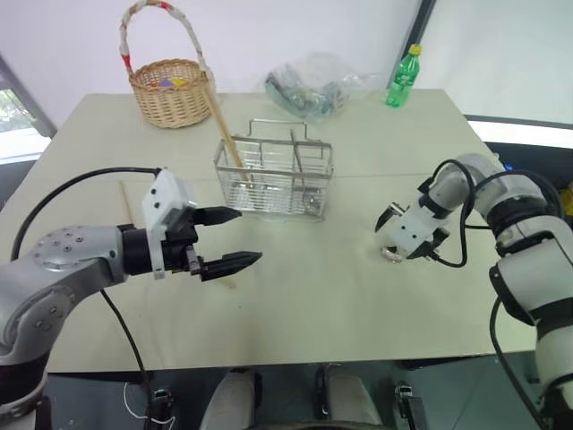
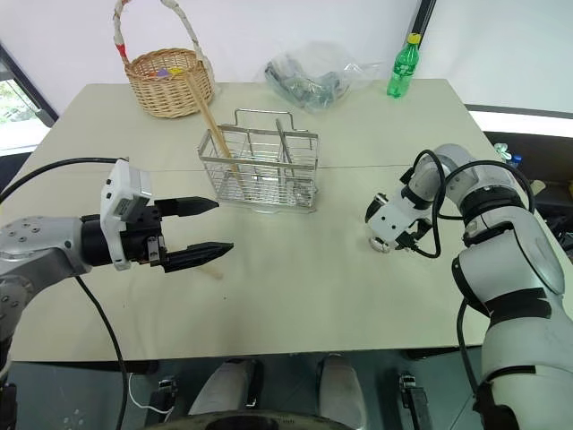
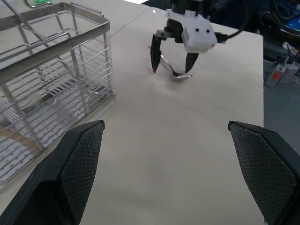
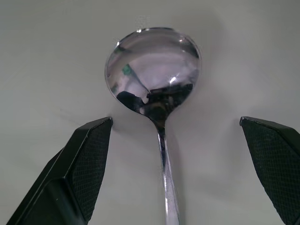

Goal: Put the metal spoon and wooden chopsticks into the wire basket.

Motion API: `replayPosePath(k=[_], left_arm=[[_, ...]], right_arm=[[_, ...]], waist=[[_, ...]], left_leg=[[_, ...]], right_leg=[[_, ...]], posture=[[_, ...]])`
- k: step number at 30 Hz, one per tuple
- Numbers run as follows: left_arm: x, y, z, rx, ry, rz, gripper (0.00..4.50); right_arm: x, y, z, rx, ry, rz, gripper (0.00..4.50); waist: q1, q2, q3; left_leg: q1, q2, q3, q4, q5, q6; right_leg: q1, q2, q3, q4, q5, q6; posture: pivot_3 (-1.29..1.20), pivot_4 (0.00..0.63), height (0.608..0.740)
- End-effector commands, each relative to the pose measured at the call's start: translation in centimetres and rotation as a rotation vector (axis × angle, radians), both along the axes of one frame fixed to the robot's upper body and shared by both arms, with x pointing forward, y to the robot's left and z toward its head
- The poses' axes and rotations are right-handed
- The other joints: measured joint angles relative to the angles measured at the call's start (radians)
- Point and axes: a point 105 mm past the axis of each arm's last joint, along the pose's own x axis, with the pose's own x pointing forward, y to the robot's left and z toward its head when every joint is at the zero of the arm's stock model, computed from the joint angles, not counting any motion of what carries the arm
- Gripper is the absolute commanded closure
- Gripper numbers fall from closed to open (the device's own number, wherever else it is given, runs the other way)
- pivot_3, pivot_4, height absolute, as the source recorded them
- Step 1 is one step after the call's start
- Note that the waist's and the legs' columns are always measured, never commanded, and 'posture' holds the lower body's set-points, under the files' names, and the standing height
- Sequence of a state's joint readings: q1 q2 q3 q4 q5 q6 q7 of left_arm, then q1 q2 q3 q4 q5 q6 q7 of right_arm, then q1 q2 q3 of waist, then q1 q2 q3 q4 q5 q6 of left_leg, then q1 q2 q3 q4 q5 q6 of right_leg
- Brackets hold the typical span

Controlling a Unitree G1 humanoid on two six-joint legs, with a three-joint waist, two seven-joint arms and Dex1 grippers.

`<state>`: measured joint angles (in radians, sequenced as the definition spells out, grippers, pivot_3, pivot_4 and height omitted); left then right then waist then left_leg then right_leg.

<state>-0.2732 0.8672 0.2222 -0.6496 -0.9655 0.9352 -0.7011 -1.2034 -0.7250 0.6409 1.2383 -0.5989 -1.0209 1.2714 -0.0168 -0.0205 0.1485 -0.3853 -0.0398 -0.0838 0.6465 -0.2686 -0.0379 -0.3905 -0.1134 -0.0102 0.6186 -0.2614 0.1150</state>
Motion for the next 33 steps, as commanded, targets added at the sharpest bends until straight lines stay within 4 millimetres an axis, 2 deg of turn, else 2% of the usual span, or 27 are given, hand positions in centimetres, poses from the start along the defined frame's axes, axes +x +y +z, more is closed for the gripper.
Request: replayPosePath(k=[1,2,5,11,13,26,30,33], left_arm=[[-0.1,-0.1,1.7,-0.017,-0.069,0.016,0.05],[0.0,-0.1,1.9,-0.02,-0.073,0.021,0.05],[0.1,-0.1,2.3,-0.031,-0.087,0.031,0.0],[0.4,-0.1,3.0,-0.049,-0.102,0.043,0.0],[0.6,-0.1,3.1,-0.051,-0.106,0.046,0.0],[1.2,-0.4,3.2,-0.052,-0.115,0.019,0.0],[1.5,-0.3,3.5,-0.058,-0.122,0.013,0.0],[1.7,-0.1,3.9,-0.052,-0.136,0.002,0.0]], right_arm=[[0.7,-0.2,0.2,-0.044,-0.047,0.009,0.0],[0.7,-0.2,0.1,-0.042,-0.047,0.005,0.0],[0.7,0.3,0.2,-0.018,-0.036,0.002,0.78],[0.5,0.7,0.1,0.01,-0.013,0.002,3.73],[0.4,0.8,0.1,0.02,-0.002,-0.001,4.41],[-0.3,0.2,0.1,0.112,0.013,-0.037,4.41],[-0.3,0.7,1.2,0.195,0.013,-0.039,4.41],[-0.4,1.8,2.8,0.336,0.036,-0.056,4.41]], waist=[[-0.001,-0.001,0.0],[-0.001,-0.001,0.0],[-0.003,-0.005,0.001],[-0.023,-0.007,0.001],[-0.028,-0.006,0.001],[-0.025,-0.006,0.002],[-0.026,-0.006,0.002],[-0.026,-0.006,0.002]], left_leg=[[0.001,0.0,0.0,0.0,0.0,0.0],[0.002,0.0,0.0,0.0,0.0,0.0],[0.009,0.0,0.001,-0.001,0.0,0.0],[0.012,0.0,0.0,-0.001,0.0,0.0],[0.012,0.0,0.0,-0.001,0.0,0.0],[0.011,0.0,0.001,-0.001,0.0,0.0],[0.011,0.0,0.001,-0.001,0.0,0.0],[0.011,0.0,0.001,-0.001,0.0,0.0]], right_leg=[[0.001,0.0,0.0,0.0,0.0,0.0],[0.002,0.0,0.001,0.001,0.0,0.0],[0.007,0.0,0.001,0.002,0.0,0.0],[0.01,0.001,0.002,0.003,0.0,0.0],[0.009,0.001,0.002,0.005,0.0,0.0],[0.006,0.001,0.003,0.01,0.0,0.0],[0.006,0.001,0.003,0.01,0.0,0.0],[0.006,0.001,0.003,0.01,0.0,0.0]], posture=[[0.0,0.15,0.666],[0.0,0.15,0.666],[0.0,0.15,0.666],[0.0,0.15,0.666],[0.0,0.15,0.666],[0.0,0.15,0.666],[0.0,0.15,0.666],[0.0,0.15,0.666]])
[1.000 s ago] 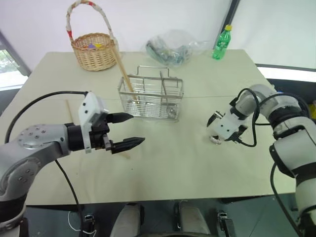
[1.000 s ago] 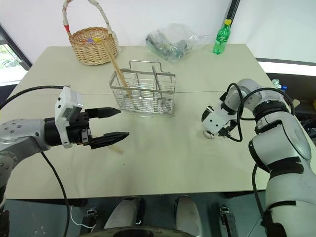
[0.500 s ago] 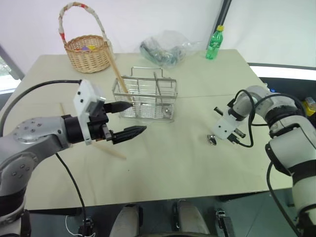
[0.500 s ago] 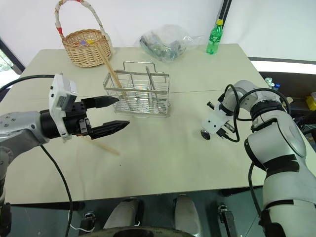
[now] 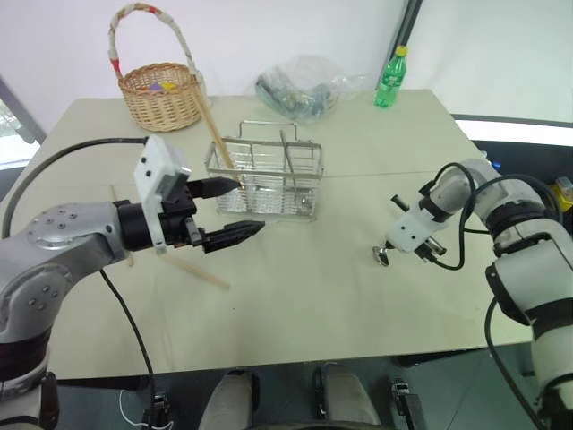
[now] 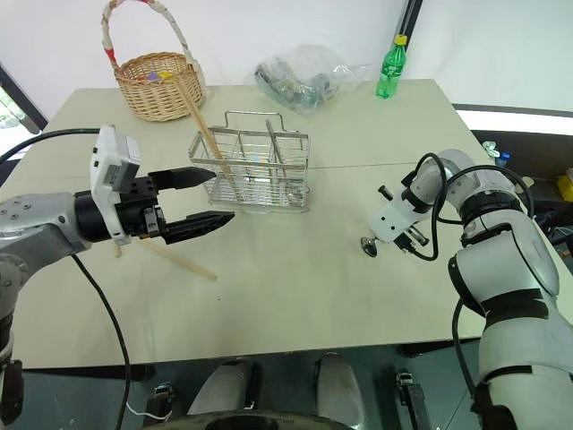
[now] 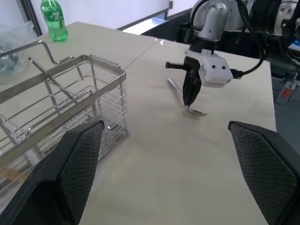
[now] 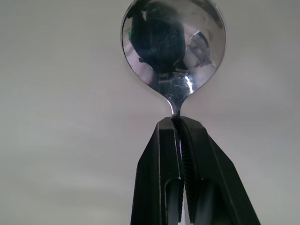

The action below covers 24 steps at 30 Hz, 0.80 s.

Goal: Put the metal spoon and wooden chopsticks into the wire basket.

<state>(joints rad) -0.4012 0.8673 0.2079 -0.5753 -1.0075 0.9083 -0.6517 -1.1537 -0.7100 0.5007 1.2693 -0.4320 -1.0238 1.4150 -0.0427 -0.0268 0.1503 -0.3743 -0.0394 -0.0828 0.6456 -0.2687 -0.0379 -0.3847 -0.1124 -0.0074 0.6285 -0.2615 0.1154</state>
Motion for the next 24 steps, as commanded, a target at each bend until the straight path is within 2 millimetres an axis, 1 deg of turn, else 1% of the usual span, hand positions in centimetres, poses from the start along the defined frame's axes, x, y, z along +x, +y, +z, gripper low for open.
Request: replayPosePath(k=[1,3,4,6,7,9,12,15,17,20,22,24], left_arm=[[0.2,0.1,1.3,0.008,-0.061,-0.016,0.0],[0.5,0.3,1.8,0.005,-0.082,-0.015,0.0],[0.6,0.4,2.0,0.004,-0.089,-0.014,0.0],[0.9,0.6,2.4,0.005,-0.105,-0.009,0.0],[1.0,0.7,2.5,0.006,-0.111,-0.006,0.0],[1.2,0.8,2.7,0.007,-0.121,-0.002,0.0],[1.6,1.2,3.1,0.006,-0.139,0.009,0.0],[1.9,1.5,3.4,0.005,-0.151,0.018,0.0],[2.0,1.7,3.6,0.006,-0.159,0.024,0.0],[2.2,1.8,3.7,0.005,-0.167,0.027,0.0],[2.4,1.9,3.9,0.004,-0.171,0.029,0.0],[2.5,2.0,3.9,0.005,-0.175,0.029,0.0]], right_arm=[[0.2,1.4,3.2,0.195,-0.012,-0.022,4.41],[0.2,3.0,5.4,0.382,0.003,-0.067,4.41],[-0.1,3.5,6.2,0.447,0.018,-0.077,4.41],[-1.2,4.6,8.6,0.598,0.074,-0.105,4.41],[-1.9,4.9,9.8,0.665,0.114,-0.123,4.41],[-3.1,5.3,11.5,0.757,0.189,-0.158,4.41],[-4.8,6.1,14.8,0.949,0.326,-0.239,4.41],[-5.6,6.5,17.4,1.105,0.409,-0.3,4.41],[-5.7,6.8,19.2,1.22,0.449,-0.336,4.41],[-5.5,7.4,21.0,1.338,0.468,-0.365,4.41],[-4.7,8.1,22.7,1.455,0.448,-0.382,4.41],[-3.4,8.8,23.6,1.545,0.409,-0.438,4.41]], waist=[[0.0,0.0,0.0],[0.001,0.0,0.001],[0.002,0.001,0.001],[0.006,0.001,0.002],[0.008,0.002,0.002],[0.019,0.002,0.002],[0.031,0.002,0.002],[0.035,0.001,0.002],[0.036,0.001,0.001],[0.034,0.001,0.001],[0.029,0.001,0.001],[0.028,0.001,0.001]], left_leg=[[0.0,0.0,0.0,0.0,0.0,0.0],[0.0,0.001,0.0,0.0,0.0,0.0],[0.0,0.002,-0.001,0.0,0.0,0.0],[0.0,0.002,-0.001,0.0,0.0,0.0],[-0.002,0.002,-0.001,0.0,0.0,0.0],[-0.003,0.001,-0.001,0.0,0.0,0.0],[-0.004,0.002,-0.001,-0.001,-0.001,0.001],[-0.005,0.002,-0.001,0.0,-0.001,0.001],[-0.007,0.002,-0.001,0.0,-0.001,0.001],[-0.009,0.002,-0.001,0.0,-0.001,0.001],[-0.011,0.001,-0.001,0.0,-0.001,0.001],[-0.014,0.002,0.0,0.0,-0.001,0.001]], right_leg=[[0.0,0.0,0.0,0.0,0.0,0.0],[0.0,0.0,0.0,0.0,0.0,0.0],[0.0,0.0,0.0,0.0,0.0,0.0],[0.0,-0.001,0.0,0.0,0.0,0.0],[-0.001,-0.001,0.0,0.0,0.0,0.0],[-0.003,-0.002,0.0,0.0,0.0,0.0],[-0.004,-0.002,0.0,-0.001,0.0,-0.001],[-0.005,-0.005,0.0,-0.002,0.0,-0.001],[-0.005,-0.005,-0.001,-0.005,0.0,-0.001],[-0.005,-0.005,-0.001,-0.009,0.0,-0.001],[-0.008,-0.005,-0.001,-0.009,0.0,-0.001],[-0.011,-0.005,-0.001,-0.009,0.001,-0.002]], posture=[[0.0,0.15,0.666],[0.0,0.15,0.666],[0.0,0.15,0.666],[0.0,0.15,0.666],[0.0,0.15,0.666],[0.0,0.15,0.666],[0.0,0.15,0.666],[0.0,0.15,0.666],[0.0,0.15,0.666],[0.0,0.15,0.666],[0.0,0.15,0.666],[0.0,0.15,0.666]])
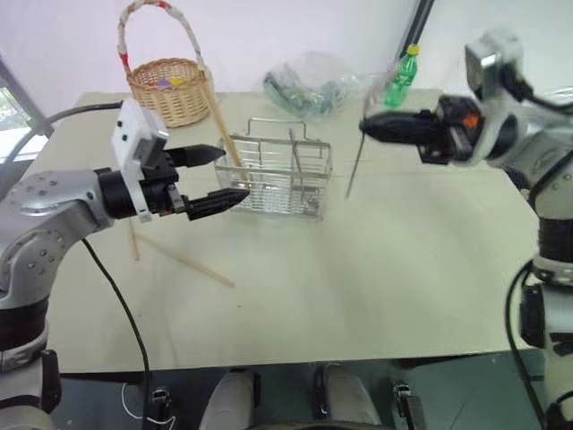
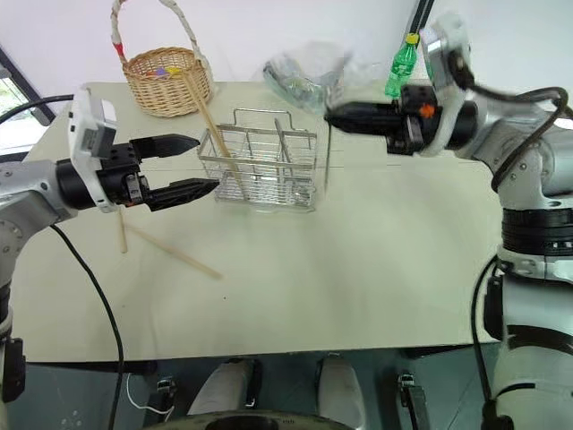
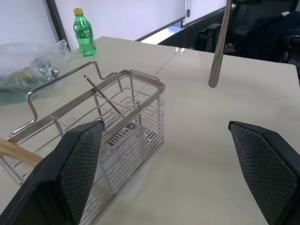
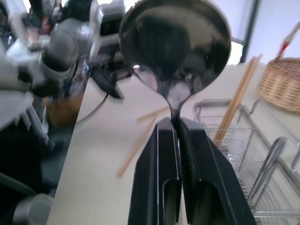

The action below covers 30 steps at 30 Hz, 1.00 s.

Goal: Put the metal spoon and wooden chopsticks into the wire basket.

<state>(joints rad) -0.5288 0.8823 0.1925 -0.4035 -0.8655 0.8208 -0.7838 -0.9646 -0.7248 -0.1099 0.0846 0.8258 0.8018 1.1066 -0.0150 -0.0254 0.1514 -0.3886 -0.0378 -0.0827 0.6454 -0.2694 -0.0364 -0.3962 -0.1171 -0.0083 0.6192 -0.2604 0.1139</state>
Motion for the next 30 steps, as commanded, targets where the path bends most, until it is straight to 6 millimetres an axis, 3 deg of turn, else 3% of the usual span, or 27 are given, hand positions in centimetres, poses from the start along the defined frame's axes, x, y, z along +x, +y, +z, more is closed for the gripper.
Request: replayPosePath(k=[1,3,6,15,18,24,30], left_arm=[[-0.1,0.1,1.5,-0.001,-0.071,-0.002,0.0],[-0.1,0.1,1.5,-0.002,-0.073,-0.004,0.0],[-0.2,-0.1,1.5,0.001,-0.079,-0.005,0.0],[-0.5,0.1,2.1,0.002,-0.093,0.011,0.0],[-0.6,0.1,2.1,0.003,-0.092,0.017,0.0],[-0.5,0.5,1.9,0.003,-0.087,0.034,0.0],[-0.1,0.7,1.9,-0.015,-0.09,0.064,0.0]], right_arm=[[1.2,0.7,3.2,0.12,-0.071,-0.139,4.41],[2.9,1.6,2.7,0.11,-0.096,-0.245,4.41],[5.5,2.6,0.3,0.094,-0.089,-0.383,4.41],[6.4,4.7,-5.5,0.017,-0.006,-0.424,4.41],[6.4,4.8,-6.6,-0.005,0.024,-0.436,3.59],[6.4,4.3,-5.8,-0.027,-0.007,-0.474,0.71],[4.3,2.9,-0.9,0.031,-0.096,-0.381,0.71]], waist=[[0.001,0.0,0.0],[0.003,-0.001,-0.001],[0.003,-0.002,-0.002],[0.0,-0.001,-0.001],[0.0,-0.001,-0.001],[0.001,-0.002,-0.001],[0.001,-0.001,-0.001]], left_leg=[[-0.001,0.0,0.0,0.0,0.0,0.0],[-0.001,0.0,-0.001,-0.001,0.0,0.0],[-0.002,-0.002,-0.001,0.0,-0.001,0.001],[-0.002,-0.002,-0.001,0.0,0.0,0.001],[-0.002,-0.002,-0.001,0.0,0.0,0.001],[0.0,-0.002,-0.001,0.001,0.0,0.001],[0.0,-0.002,-0.001,0.002,0.0,0.001]], right_leg=[[-0.001,0.0,0.0,0.001,0.0,0.0],[-0.002,0.001,-0.001,0.002,0.002,0.002],[-0.001,0.0,-0.002,0.0,0.002,0.002],[-0.001,0.003,-0.002,0.001,0.004,0.003],[-0.002,0.004,-0.002,0.002,0.004,0.003],[-0.002,0.005,-0.002,0.007,0.004,0.003],[-0.002,0.005,-0.002,0.008,0.004,0.003]], posture=[[0.0,0.15,0.666],[0.0,0.15,0.666],[0.0,0.15,0.666],[0.0,0.15,0.666],[0.0,0.15,0.666],[0.0,0.15,0.666],[0.0,0.15,0.666]])
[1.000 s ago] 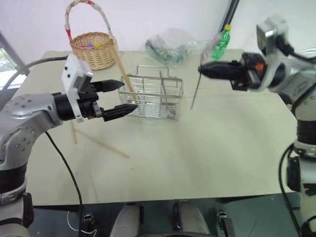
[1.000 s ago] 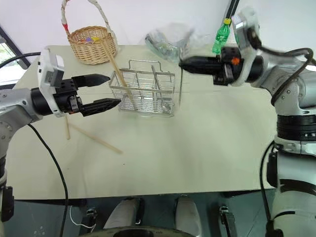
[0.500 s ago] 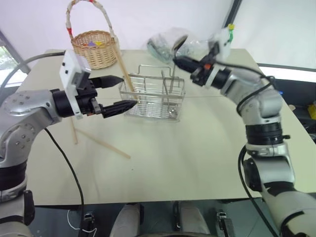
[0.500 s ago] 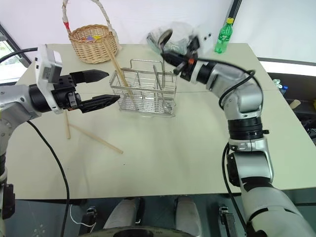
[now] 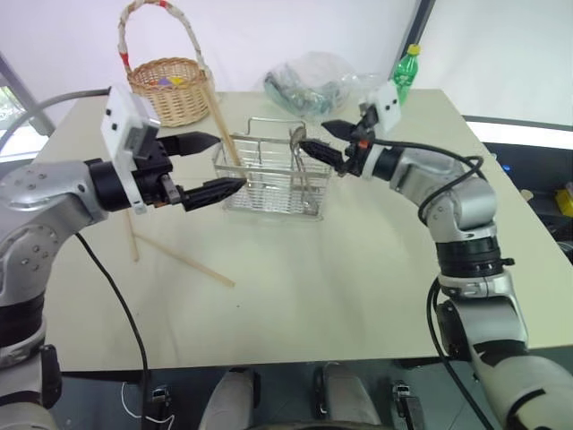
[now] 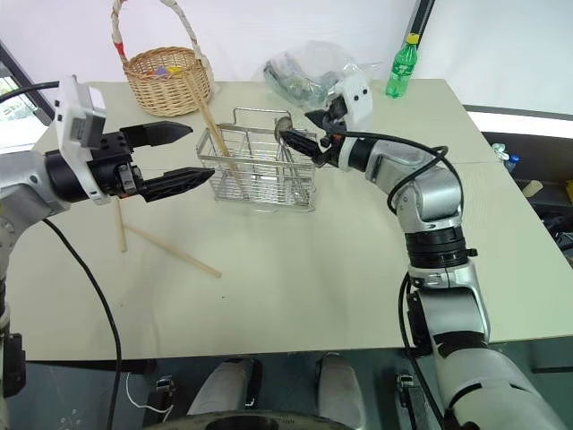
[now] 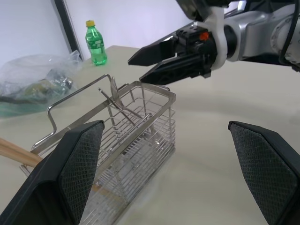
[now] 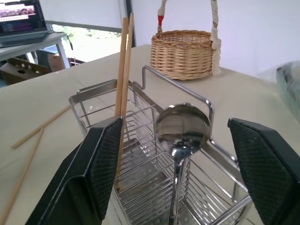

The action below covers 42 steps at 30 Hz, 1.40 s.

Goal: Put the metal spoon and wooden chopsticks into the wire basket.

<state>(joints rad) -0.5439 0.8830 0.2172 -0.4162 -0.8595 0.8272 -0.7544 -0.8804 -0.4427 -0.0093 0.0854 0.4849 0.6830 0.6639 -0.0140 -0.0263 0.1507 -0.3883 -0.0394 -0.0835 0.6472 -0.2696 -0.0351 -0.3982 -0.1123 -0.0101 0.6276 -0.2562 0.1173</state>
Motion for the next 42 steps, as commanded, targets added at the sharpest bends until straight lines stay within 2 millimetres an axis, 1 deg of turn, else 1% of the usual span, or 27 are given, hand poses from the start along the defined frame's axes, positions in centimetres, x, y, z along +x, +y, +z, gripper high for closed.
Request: replayPosePath(k=[1,2,4,5,7,9,11,13,15,16,18,20,24,26,28,30,32,36,42], left_arm=[[-0.1,0.5,1.0,-0.019,-0.049,0.036,0.0],[0.1,0.7,1.1,-0.031,-0.052,0.054,0.0],[0.6,1.3,1.4,-0.059,-0.061,0.097,0.0],[0.9,1.6,1.7,-0.076,-0.069,0.124,0.0],[1.5,2.4,2.2,-0.116,-0.09,0.195,0.0],[3.0,4.5,2.6,-0.156,-0.096,0.362,0.0],[3.8,6.0,2.7,-0.175,-0.091,0.471,0.0],[5.0,8.0,2.7,-0.208,-0.059,0.623,0.0],[5.8,9.6,2.4,-0.217,-0.029,0.742,0.0],[6.4,10.5,1.8,-0.219,0.013,0.824,0.0],[7.0,11.4,1.1,-0.22,0.066,0.913,0.0],[8.2,13.2,-0.8,-0.25,0.183,1.076,0.0],[9.6,14.3,-3.3,-0.258,0.304,1.235,0.0],[10.5,14.9,-4.8,-0.274,0.371,1.319,0.0],[11.1,15.3,-6.1,-0.274,0.427,1.367,0.0],[11.5,15.5,-7.0,-0.273,0.463,1.391,0.0],[11.9,15.9,-8.4,-0.26,0.511,1.421,0.0],[12.8,15.9,-11.4,-0.233,0.618,1.431,0.0],[13.3,16.4,-13.9,-0.205,0.686,1.465,0.0]], right_arm=[[-2.8,-0.8,6.3,0.061,-0.167,0.111,0.71],[-3.8,-1.1,7.3,0.069,-0.187,0.159,0.71],[-5.9,-1.7,8.7,0.062,-0.223,0.254,0.71],[-6.9,-2.0,9.1,0.047,-0.237,0.297,0.71],[-8.9,-2.4,9.0,-0.003,-0.243,0.371,0.71],[-11.2,-2.8,7.2,-0.089,-0.202,0.448,0.71],[-12.5,-3.0,5.7,-0.139,-0.162,0.485,0.71],[-13.5,-3.1,3.6,-0.179,-0.115,0.496,0.71],[-14.0,-3.0,2.2,-0.199,-0.088,0.491,0.71],[-14.0,-2.8,1.5,-0.199,-0.071,0.476,0.71],[-14.1,-2.7,0.8,-0.198,-0.055,0.459,0.71],[-14.3,-2.4,-0.6,-0.221,-0.035,0.439,0.71],[-14.8,-2.3,-2.0,-0.226,-0.005,0.418,0.71],[-15.1,-2.5,-3.1,-0.252,0.018,0.408,0.71],[-15.4,-2.7,-4.0,-0.269,0.039,0.396,0.71],[-15.5,-2.8,-4.3,-0.263,0.051,0.388,0.71],[-15.7,-2.8,-4.6,-0.254,0.06,0.376,0.71],[-15.6,-3.1,-5.0,-0.237,0.068,0.325,0.71],[-16.3,-3.5,-5.8,-0.257,0.088,0.311,0.71]], waist=[[0.001,0.0,0.0],[0.001,0.0,0.0],[0.003,-0.001,0.0],[0.002,-0.001,-0.001],[0.002,-0.001,0.0],[0.005,-0.002,-0.001],[0.004,-0.003,-0.002],[0.002,-0.003,-0.002],[0.003,-0.003,-0.002],[0.003,-0.003,-0.002],[0.005,-0.003,-0.002],[0.007,-0.004,-0.002],[0.018,-0.006,-0.003],[0.027,-0.007,-0.003],[0.03,-0.007,-0.004],[0.029,-0.007,-0.004],[0.028,-0.007,-0.004],[0.029,-0.008,-0.004],[0.029,-0.008,-0.004]], left_leg=[[0.0,0.0,0.0,0.0,0.0,0.0],[0.0,0.0,0.0,0.0,0.0,0.0],[0.0,0.0,0.0,-0.001,0.0,0.0],[0.0,0.0,-0.001,-0.001,0.0,0.0],[0.0,0.001,0.0,-0.001,0.0,0.001],[0.0,0.001,0.0,-0.001,0.0,0.001],[0.0,0.002,-0.002,-0.001,-0.001,0.001],[0.0,0.002,-0.001,-0.001,-0.001,0.001],[0.0,0.002,-0.001,0.0,-0.001,0.001],[0.0,0.002,-0.001,0.0,-0.001,0.001],[0.001,0.002,-0.001,0.0,-0.001,0.001],[0.001,0.002,-0.001,0.0,-0.001,0.001],[0.001,0.001,-0.001,0.0,-0.001,0.001],[0.0,0.001,-0.001,0.0,-0.001,0.001],[-0.001,0.0,-0.001,0.0,-0.001,0.001],[-0.002,0.0,-0.001,0.0,-0.001,0.001],[-0.002,0.0,-0.001,0.0,-0.001,0.0],[-0.001,0.0,-0.001,0.0,-0.001,0.0],[-0.002,0.0,-0.001,0.0,-0.001,0.0]], right_leg=[[0.0,0.0,0.0,0.0,0.0,0.0],[0.0,0.0,0.0,0.0,0.0,0.0],[0.0,0.0,0.0,0.0,0.0,0.0],[0.001,0.0,0.0,-0.001,0.0,0.0],[0.001,0.0,0.0,-0.002,0.0,0.0],[0.002,0.0,0.0,-0.004,0.0,0.0],[0.004,0.0,-0.002,-0.006,0.0,0.0],[0.005,0.0,-0.002,-0.009,0.0,0.0],[0.005,-0.001,-0.002,-0.009,0.0,0.001],[0.005,-0.001,-0.002,-0.009,0.0,0.001],[0.005,-0.001,-0.001,-0.009,0.001,0.003],[0.005,-0.001,-0.001,-0.009,0.002,0.004],[0.005,-0.001,-0.001,-0.009,0.004,0.007],[0.004,-0.001,-0.001,-0.01,0.004,0.008],[0.004,-0.001,-0.001,-0.011,0.004,0.008],[0.004,-0.002,-0.001,-0.011,0.004,0.008],[0.003,-0.003,-0.001,-0.011,0.004,0.008],[0.004,-0.003,-0.002,-0.011,0.005,0.009],[0.003,-0.004,-0.002,-0.011,0.005,0.009]], posture=[[0.0,0.15,0.666],[0.0,0.15,0.666],[0.0,0.15,0.666],[0.0,0.15,0.666],[0.0,0.15,0.666],[0.0,0.15,0.666],[0.0,0.15,0.666],[0.0,0.15,0.666],[0.0,0.15,0.666],[0.0,0.15,0.666],[0.0,0.15,0.666],[0.0,0.15,0.666],[0.0,0.15,0.666],[0.0,0.15,0.666],[0.0,0.15,0.666],[0.0,0.15,0.666],[0.0,0.15,0.666],[0.0,0.15,0.666],[0.0,0.15,0.666]])
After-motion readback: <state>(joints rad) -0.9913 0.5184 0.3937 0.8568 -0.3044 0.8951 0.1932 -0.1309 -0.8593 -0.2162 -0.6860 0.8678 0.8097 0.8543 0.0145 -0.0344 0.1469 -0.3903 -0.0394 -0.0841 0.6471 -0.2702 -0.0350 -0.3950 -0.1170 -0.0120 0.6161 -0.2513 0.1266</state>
